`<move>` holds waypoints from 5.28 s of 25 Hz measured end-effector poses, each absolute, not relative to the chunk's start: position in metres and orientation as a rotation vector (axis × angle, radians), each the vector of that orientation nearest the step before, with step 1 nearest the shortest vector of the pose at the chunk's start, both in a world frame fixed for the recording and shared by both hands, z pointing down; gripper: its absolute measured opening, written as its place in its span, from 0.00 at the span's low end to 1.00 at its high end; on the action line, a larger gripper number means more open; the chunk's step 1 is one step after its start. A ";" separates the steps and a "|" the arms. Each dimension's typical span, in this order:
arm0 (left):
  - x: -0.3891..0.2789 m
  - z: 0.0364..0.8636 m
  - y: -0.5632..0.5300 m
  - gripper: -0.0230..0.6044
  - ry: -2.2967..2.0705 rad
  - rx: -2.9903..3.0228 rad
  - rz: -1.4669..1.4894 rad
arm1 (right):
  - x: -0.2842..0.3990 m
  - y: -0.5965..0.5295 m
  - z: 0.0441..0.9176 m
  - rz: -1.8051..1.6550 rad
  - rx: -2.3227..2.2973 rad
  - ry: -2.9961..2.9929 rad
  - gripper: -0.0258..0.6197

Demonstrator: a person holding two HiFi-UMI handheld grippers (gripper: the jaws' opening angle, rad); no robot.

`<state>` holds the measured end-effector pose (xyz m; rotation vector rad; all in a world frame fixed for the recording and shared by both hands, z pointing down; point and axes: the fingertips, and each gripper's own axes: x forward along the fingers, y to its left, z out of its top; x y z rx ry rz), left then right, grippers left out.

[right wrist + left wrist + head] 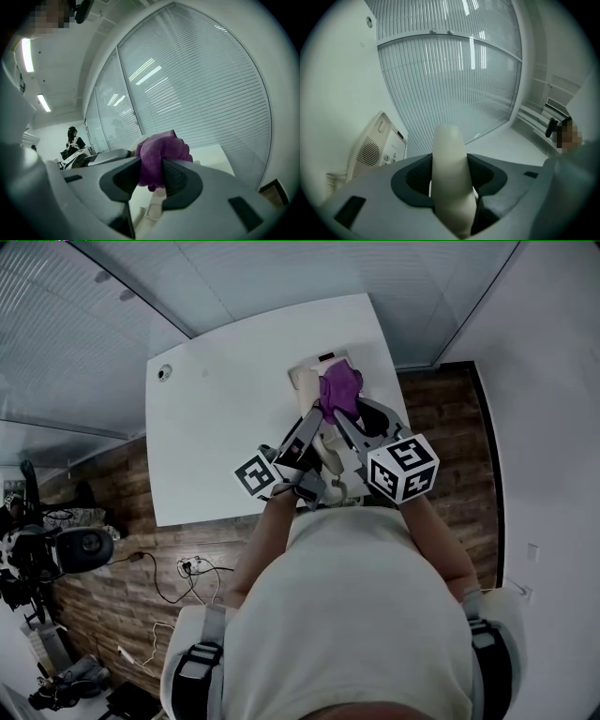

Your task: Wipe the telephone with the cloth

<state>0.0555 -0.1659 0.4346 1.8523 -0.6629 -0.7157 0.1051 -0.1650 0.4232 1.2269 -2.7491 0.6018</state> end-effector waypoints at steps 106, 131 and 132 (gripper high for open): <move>0.017 0.552 -0.241 0.41 -1.515 1.775 -0.011 | 0.161 -0.143 0.473 0.693 1.056 -2.664 0.25; -0.046 0.512 -0.188 0.08 -1.335 1.958 0.104 | 0.079 -0.143 0.457 0.731 1.296 -2.580 0.25; -0.047 0.508 -0.184 0.07 -1.320 1.987 0.125 | 0.075 -0.141 0.456 0.731 1.310 -2.574 0.25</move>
